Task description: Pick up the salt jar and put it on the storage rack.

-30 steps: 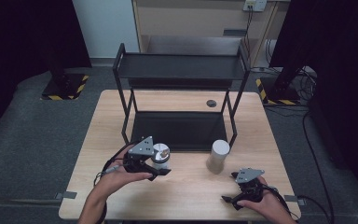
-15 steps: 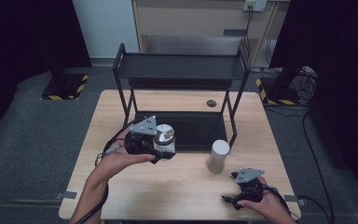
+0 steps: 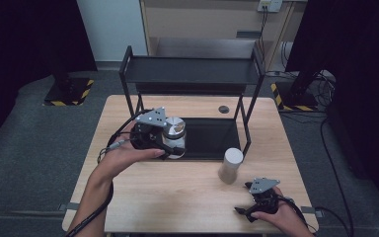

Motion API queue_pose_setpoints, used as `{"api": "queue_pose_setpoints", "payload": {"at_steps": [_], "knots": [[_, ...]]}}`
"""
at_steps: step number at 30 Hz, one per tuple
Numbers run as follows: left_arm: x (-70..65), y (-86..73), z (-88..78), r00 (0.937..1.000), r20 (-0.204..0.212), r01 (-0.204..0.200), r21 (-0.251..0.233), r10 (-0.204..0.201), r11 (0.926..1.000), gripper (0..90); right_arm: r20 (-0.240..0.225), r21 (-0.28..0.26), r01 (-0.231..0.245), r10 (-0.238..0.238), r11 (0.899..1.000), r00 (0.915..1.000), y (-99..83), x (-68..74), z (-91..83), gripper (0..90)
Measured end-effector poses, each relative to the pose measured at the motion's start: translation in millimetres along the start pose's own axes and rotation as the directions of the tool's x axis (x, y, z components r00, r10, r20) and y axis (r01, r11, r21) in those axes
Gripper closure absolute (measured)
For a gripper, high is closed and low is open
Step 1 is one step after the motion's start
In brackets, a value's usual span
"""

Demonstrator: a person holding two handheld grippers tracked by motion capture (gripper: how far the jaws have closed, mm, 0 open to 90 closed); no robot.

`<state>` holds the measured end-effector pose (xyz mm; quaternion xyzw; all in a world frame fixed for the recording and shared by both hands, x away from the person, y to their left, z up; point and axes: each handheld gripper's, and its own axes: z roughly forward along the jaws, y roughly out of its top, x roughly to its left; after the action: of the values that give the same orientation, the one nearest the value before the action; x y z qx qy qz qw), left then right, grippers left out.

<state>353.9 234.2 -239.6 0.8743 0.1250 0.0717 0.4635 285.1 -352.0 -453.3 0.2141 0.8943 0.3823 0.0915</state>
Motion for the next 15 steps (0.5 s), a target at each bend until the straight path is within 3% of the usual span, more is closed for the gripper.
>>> {"api": "queue_pose_setpoints", "payload": {"at_steps": [15], "knots": [[20.9,19.1,-4.7,0.9999,0.015,-0.004,0.018,0.004,0.9998,30.0,0.000,-0.001,0.000,0.000,1.000,1.0000,-0.2,-0.1,0.1,1.3]]}}
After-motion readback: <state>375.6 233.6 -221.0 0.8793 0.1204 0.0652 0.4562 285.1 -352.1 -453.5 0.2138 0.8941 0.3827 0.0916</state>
